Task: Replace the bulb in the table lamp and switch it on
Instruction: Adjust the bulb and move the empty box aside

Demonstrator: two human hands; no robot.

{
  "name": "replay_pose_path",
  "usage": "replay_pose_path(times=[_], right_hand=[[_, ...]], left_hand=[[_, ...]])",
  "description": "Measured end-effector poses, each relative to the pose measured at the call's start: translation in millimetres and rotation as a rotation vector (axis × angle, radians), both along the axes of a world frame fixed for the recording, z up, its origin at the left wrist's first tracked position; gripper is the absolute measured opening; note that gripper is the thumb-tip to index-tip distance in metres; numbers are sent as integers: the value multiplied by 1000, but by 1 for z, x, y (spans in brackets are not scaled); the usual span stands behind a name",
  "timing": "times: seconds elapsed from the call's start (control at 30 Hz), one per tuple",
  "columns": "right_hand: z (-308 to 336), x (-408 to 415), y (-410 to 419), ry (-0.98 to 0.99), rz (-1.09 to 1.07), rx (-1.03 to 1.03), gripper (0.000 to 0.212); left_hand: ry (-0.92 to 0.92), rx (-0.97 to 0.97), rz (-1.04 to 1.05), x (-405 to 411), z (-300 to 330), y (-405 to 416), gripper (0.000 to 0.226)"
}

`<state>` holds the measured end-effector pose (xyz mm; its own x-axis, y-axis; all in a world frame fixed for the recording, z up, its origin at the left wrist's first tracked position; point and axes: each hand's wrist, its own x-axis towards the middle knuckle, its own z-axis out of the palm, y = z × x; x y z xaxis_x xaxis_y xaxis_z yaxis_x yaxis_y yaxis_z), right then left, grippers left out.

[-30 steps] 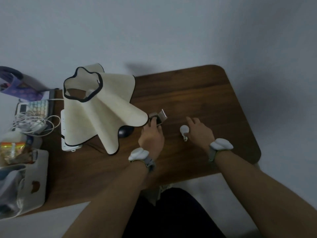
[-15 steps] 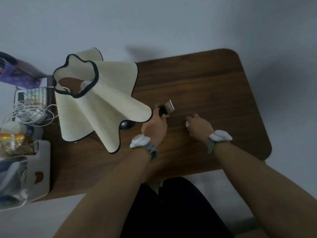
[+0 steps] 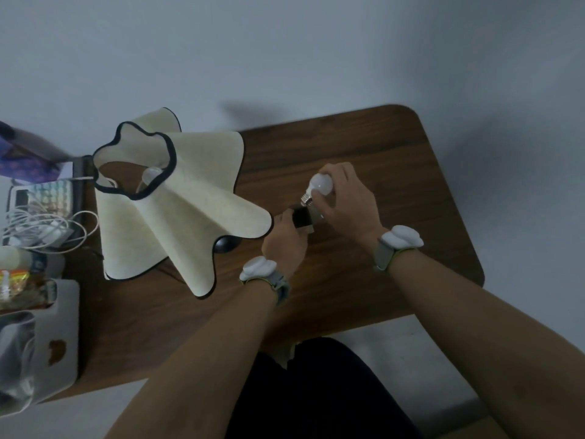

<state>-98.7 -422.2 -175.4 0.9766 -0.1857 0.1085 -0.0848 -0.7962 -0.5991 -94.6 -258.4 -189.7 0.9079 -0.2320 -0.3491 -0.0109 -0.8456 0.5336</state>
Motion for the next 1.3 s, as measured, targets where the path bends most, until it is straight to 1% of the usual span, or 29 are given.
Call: replay_pose_path(times=[0.1,0.2,0.27,0.37,0.5,0.7,0.8,1.0,1.13,1.2,1.3], right_hand=[[-1,7,8,-24,80,-115,41],[-10,6,10,22,171,-255,38],[-15,4,9,67,221,-314,36],[-17,2,6,126,252,-362,34],[-18,8,14,169,260,-383,36],[-24,14,20,241,299,-476,38],[-27,14,18,259,296,-477,39],[-24,12,11,272,362,-416,40],[-23,11,11,309,371,-393,37],[-24,10,12,325,372,-355,34],[-29,8,10,351,375,-290,29]], left_hand=[[19,46,1,1,4,-4,46],[34,33,3,2,7,-4,48],[28,28,-17,3,7,-2,50],[27,35,-3,5,5,-2,51],[47,-19,10,6,1,-2,54],[53,-72,11,7,-7,-1,56],[43,-73,-3,6,-8,-2,56],[33,-73,-14,7,-10,-1,58],[-30,-60,-35,7,-13,0,57],[-53,-55,-29,6,-15,-2,60],[-41,-35,-14,7,-18,-3,71]])
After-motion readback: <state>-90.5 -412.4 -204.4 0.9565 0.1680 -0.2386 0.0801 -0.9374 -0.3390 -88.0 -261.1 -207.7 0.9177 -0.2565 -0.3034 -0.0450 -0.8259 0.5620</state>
